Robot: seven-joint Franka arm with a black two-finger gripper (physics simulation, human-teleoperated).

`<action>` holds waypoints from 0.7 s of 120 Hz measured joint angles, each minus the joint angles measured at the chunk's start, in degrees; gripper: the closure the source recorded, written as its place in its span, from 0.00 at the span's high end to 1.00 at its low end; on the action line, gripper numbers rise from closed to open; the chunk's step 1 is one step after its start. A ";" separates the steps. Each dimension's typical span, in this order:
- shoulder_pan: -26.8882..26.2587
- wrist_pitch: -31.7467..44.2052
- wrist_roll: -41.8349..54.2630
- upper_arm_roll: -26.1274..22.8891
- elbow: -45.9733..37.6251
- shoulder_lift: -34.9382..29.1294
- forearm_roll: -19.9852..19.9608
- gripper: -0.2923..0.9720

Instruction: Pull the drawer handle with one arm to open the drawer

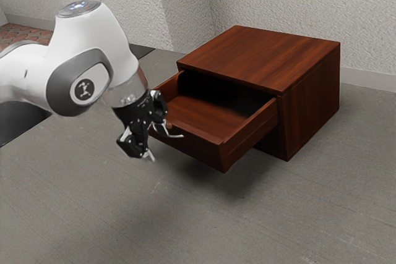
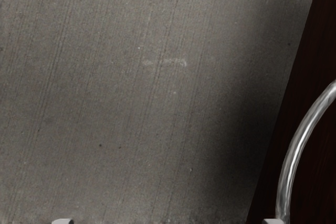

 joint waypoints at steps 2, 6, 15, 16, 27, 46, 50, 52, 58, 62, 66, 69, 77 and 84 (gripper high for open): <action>-0.02 -0.30 -0.01 -0.08 0.32 0.00 -0.18 0.59; -0.13 -0.85 -0.03 -0.33 1.54 0.09 -0.84 0.62; -0.48 -2.30 -0.09 -1.89 4.73 0.33 -2.66 0.66; -0.56 -2.47 -0.09 -2.07 5.00 0.36 -2.81 0.66; -0.98 -6.54 0.00 -4.84 9.99 0.54 -5.32 0.69; -1.52 -21.11 12.38 -6.74 30.46 0.64 -4.15 0.72; -1.40 -23.46 16.71 -5.75 31.68 0.71 -3.48 0.73; -1.43 -24.36 18.91 -4.87 31.89 0.76 -3.08 0.73; -1.22 -25.89 25.54 -2.14 30.89 0.86 -2.00 0.73; -1.15 -25.88 30.00 -0.18 28.91 1.09 -1.49 0.73; -1.42 -25.60 34.49 2.00 26.99 1.78 -1.18 0.74; -1.38 -25.29 37.91 3.96 25.49 2.33 -1.08 0.74; -0.62 -24.45 46.46 6.53 22.71 3.08 -0.96 0.74; -0.70 -23.89 53.17 7.28 21.66 3.40 -0.94 0.74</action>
